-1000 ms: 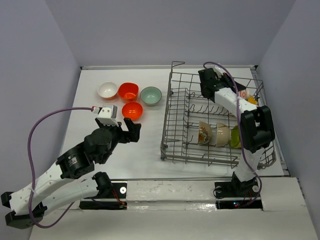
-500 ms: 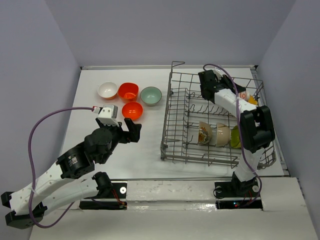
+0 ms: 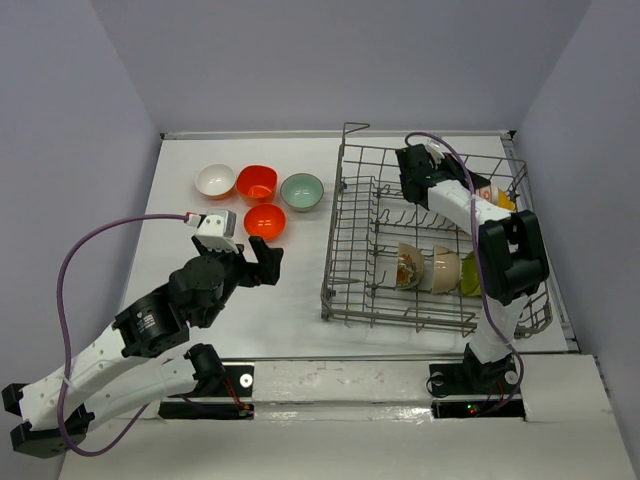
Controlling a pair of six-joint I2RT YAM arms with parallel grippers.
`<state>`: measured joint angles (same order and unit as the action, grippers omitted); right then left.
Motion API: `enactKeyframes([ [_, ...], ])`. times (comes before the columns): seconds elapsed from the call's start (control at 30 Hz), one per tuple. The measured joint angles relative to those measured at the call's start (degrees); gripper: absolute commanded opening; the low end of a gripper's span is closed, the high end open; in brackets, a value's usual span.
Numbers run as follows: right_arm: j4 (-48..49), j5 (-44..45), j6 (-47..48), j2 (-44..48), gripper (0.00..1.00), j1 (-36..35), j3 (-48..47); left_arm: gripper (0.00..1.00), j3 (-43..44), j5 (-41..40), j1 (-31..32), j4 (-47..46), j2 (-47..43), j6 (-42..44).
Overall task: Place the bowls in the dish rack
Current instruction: Insert the bowl into the dish rack.
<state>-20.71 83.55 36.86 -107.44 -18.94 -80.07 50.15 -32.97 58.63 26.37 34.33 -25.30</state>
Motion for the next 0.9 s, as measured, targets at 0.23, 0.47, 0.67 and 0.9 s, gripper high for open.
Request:
enactKeyframes([
  [0.23,0.24,1.03,0.02,-1.81,0.02,-0.17,0.11,0.99,0.0,0.02,-0.02,0.0,0.0,0.0],
  [0.47,0.35,2.6,0.02,-3.1,0.03,-0.57,0.09,0.99,0.0,0.04,0.0,0.0,0.0,0.02],
  [0.67,0.66,3.61,0.02,-4.02,0.03,-0.66,0.09,0.99,0.0,0.04,-0.02,0.0,0.0,0.02],
  [0.9,0.92,4.61,0.0,-5.7,0.03,-0.94,-0.07,0.99,0.0,0.04,-0.02,0.0,0.0,0.02],
])
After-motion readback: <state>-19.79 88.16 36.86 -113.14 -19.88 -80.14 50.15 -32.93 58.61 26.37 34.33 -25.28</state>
